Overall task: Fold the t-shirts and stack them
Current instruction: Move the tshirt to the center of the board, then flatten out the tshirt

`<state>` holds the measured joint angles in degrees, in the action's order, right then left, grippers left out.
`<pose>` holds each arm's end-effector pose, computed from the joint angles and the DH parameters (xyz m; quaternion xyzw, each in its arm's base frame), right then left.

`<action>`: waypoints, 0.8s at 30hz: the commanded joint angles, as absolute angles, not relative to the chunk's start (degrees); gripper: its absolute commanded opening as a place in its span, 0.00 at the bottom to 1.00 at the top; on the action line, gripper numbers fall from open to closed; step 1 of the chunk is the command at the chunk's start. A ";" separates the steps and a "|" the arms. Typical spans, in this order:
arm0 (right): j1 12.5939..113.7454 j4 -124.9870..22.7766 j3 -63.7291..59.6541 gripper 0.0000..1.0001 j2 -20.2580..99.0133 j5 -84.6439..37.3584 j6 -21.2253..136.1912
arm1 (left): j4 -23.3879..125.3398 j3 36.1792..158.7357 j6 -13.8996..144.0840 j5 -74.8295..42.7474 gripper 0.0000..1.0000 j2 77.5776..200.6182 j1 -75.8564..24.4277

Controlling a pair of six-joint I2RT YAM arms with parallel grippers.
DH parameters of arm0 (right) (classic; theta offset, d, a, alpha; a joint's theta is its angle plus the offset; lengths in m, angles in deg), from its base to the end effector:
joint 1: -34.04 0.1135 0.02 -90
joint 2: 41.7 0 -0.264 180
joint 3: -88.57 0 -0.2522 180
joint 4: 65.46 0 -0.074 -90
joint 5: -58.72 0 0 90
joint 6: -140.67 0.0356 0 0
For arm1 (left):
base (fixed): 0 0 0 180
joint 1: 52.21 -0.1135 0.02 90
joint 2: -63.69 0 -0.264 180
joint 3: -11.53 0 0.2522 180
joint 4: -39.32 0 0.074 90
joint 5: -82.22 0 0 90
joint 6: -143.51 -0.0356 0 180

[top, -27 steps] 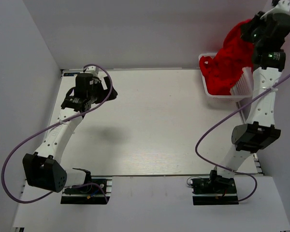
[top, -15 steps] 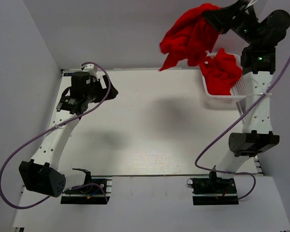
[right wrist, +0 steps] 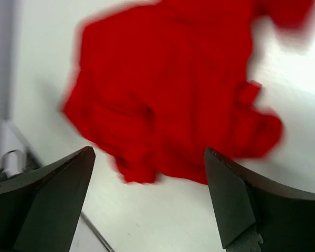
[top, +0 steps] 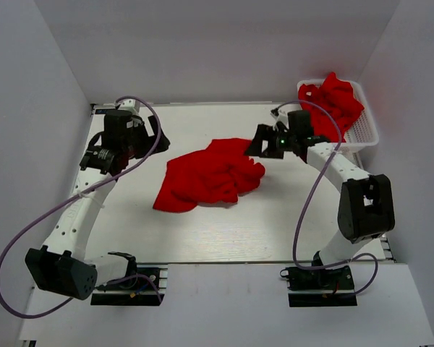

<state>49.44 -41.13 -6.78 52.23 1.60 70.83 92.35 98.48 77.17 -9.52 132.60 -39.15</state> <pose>0.3550 0.1178 0.2787 -0.0985 0.8501 0.3759 0.3553 0.2478 -0.0586 0.3751 -0.0749 0.8837 -0.1582 0.4340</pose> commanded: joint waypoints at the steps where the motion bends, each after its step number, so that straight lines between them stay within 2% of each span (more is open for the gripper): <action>1: 49.25 -39.93 -7.27 0.90 46.64 -11.89 66.06 | 97.20 97.10 77.68 -6.73 1.00 135.31 -39.38; 3: 49.51 -37.31 -7.88 0.90 44.62 -19.28 65.17 | 97.99 94.99 79.00 -6.20 1.00 137.42 -39.38; 7: 49.42 -34.74 -10.16 0.90 42.07 -23.54 64.56 | 99.39 91.21 80.84 -4.19 1.00 139.27 -39.38; 18: 51.70 -31.48 -16.31 0.90 41.09 -26.27 61.57 | 105.47 80.24 92.61 8.73 1.00 141.46 -39.99; 24: 54.43 -33.33 -18.61 0.90 44.07 -21.27 62.36 | 96.24 76.54 92.62 2.95 1.00 146.04 -42.63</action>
